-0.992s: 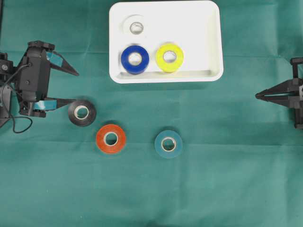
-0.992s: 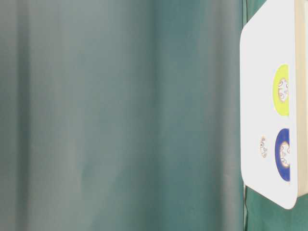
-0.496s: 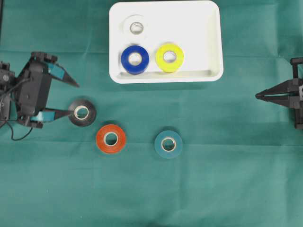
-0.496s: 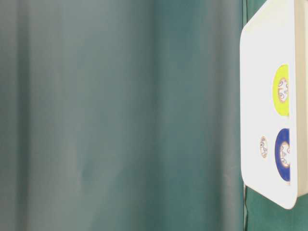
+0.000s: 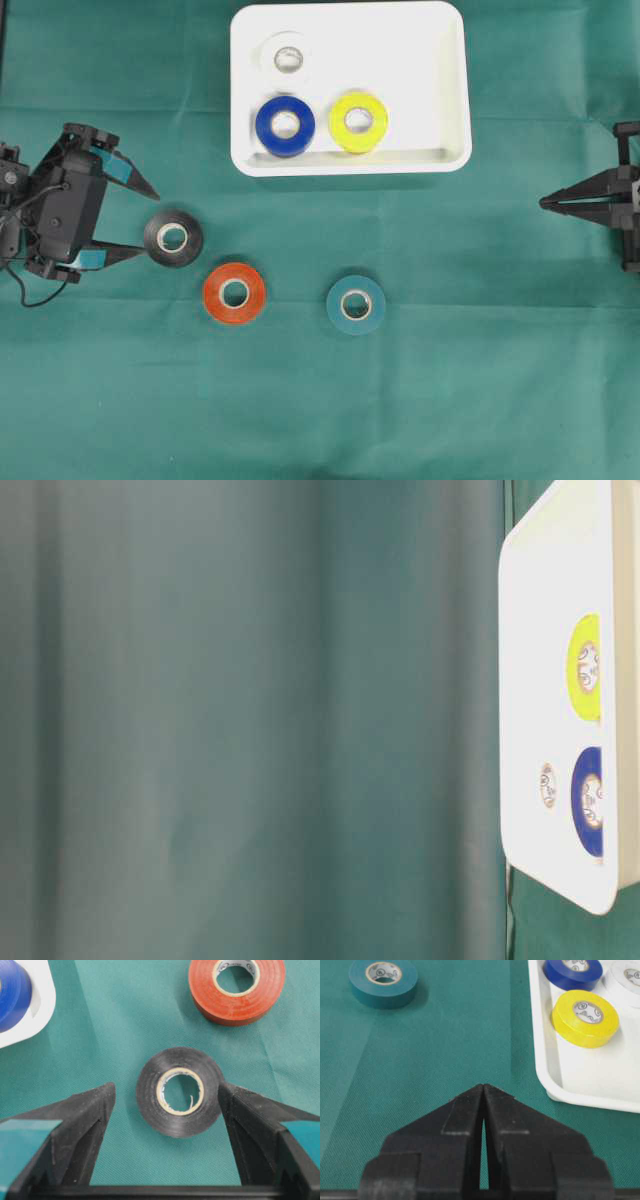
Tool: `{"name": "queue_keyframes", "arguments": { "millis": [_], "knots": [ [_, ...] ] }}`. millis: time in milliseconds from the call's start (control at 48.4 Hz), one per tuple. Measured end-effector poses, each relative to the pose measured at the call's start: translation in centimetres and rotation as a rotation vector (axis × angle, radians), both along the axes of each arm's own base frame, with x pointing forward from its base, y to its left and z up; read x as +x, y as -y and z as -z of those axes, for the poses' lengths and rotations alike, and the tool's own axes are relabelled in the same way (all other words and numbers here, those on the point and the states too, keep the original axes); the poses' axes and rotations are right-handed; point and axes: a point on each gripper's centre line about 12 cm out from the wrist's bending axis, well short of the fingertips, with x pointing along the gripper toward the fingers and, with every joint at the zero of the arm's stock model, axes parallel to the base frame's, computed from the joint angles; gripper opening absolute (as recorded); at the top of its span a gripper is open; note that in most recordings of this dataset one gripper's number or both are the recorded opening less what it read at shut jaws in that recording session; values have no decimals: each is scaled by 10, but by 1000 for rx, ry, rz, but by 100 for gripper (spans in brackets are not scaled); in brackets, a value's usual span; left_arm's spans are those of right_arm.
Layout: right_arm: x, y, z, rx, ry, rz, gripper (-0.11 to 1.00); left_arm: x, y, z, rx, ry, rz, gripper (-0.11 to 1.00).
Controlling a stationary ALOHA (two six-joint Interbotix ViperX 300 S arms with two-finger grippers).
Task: Put the tape into the white case with the left arm.
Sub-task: 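Move the left gripper down over the black tape roll, then insert the left gripper into the black roll's hole and close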
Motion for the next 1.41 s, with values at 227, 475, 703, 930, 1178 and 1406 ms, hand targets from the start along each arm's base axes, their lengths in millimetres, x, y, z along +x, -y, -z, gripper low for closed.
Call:
{"name": "queue_keyframes", "arguments": {
  "millis": [227,475,703,930,1178,1406],
  "knots": [
    [0,0,0,0,0,0,-9,5,0,13,2,-37,-1,82],
    [0,0,0,0,0,0,-9,13,-1,30,7,-75,-4,82],
    [0,0,0,0,0,0,-9,16,-8,46,11,-135,-30,81],
    [0,0,0,0,0,0,-9,22,-10,54,14,-128,-38,81],
    [0,0,0,0,0,0,-9,28,-14,66,15,-141,-53,81],
    [0,0,0,0,0,0,-9,28,-16,74,15,-170,-60,81]
  ]
}}
